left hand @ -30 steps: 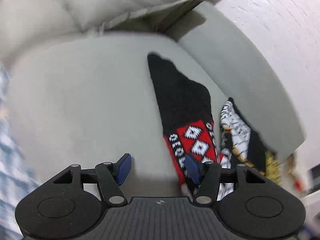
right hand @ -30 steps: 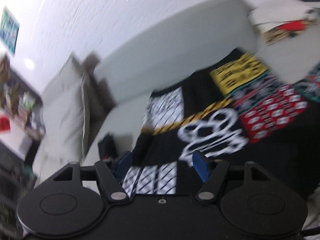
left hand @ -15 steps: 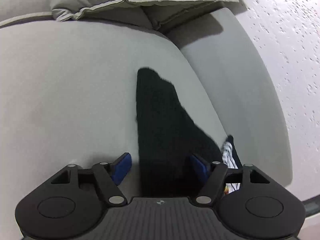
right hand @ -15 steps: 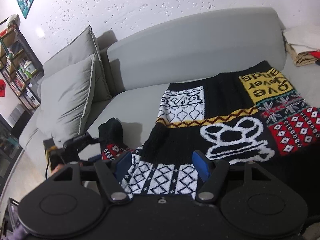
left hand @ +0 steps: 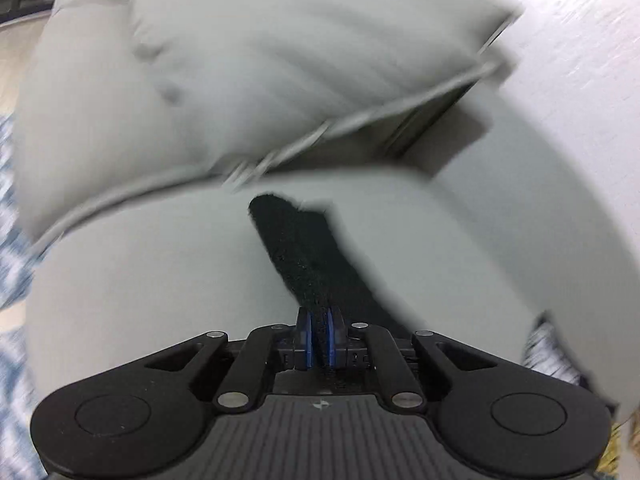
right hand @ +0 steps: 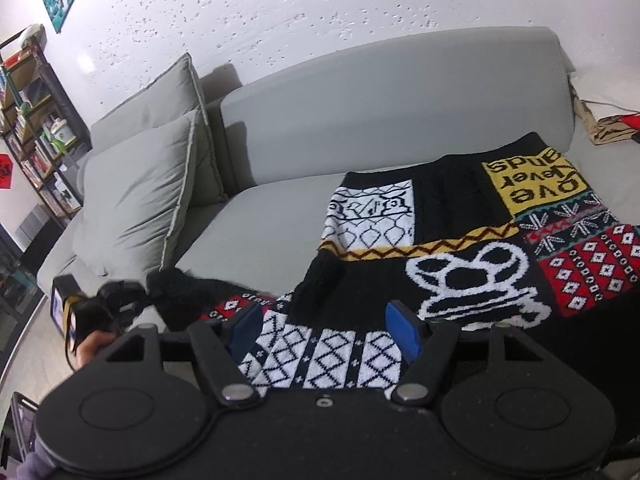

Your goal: Fold clothes

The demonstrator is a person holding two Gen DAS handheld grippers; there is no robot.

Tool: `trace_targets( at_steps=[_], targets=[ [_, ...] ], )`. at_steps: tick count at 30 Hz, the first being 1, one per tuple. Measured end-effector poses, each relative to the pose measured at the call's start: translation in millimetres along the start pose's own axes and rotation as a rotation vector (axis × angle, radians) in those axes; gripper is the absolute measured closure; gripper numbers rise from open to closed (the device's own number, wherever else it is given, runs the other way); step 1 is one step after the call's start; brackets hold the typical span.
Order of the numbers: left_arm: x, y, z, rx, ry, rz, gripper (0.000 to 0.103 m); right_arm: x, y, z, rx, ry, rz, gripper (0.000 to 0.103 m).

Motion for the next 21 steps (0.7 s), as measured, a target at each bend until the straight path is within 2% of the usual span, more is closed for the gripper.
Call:
trace_targets(
  at_steps=[1,2,5,8,12,15,17,19,21],
  targets=[
    [5.5,-4.7,-5.6,0.004,0.022,-0.029,0.09,-0.9,-1.0,0.3,0.005,0.001,-0.007,0.035],
    [2.6,-6.3,-6.4,0.022,0.026,-0.016,0.085,-3.9,-1.6,1.6,0.017,0.009,-0.011,0.035],
    [-23.4,-4.1,-5.0,-0.004,0.046,-0.013,0.079,-24.3,-1.4,9.4,0.046,0.032,0.01,0.028],
    [-59.4,-2.8,6.6,0.053,0.068,0.029,0.073,-51.4,0.1,19.3,0.067,0.049,0.051,0.026],
    [-124.3,-15.0,30.0,0.132,-0.011,0.025,0.067,-95.5,2.9,43.9,0.113,0.066,0.106,0.022],
    [-169.4,-37.1,59.4,0.222,-0.059,0.036,0.061,-126.6,4.1,67.8,0.148,0.059,0.148,0.021],
    [-189.3,-58.7,79.3,0.284,-0.07,0.04,0.051,-139.6,1.2,84.7,0.158,0.038,0.164,0.016],
    [-190.7,-84.0,100.4,0.341,-0.074,0.014,0.043,-147.3,-3.8,102.4,0.162,0.011,0.168,0.014],
    [-180.3,-109.6,120.5,0.402,-0.068,-0.031,0.043,-144.3,-11.4,124.6,0.197,-0.025,0.145,0.014]
  ],
)
Point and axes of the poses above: each gripper's, at about its wrist camera, not at the fingertips, and x roughly the way its jaws point, z to its right, y to its top, the point moved 2 cm from there along x, roughly the way its jaws point, and after that the axes turned 3 degrees about -z, right-handed, at the moved point
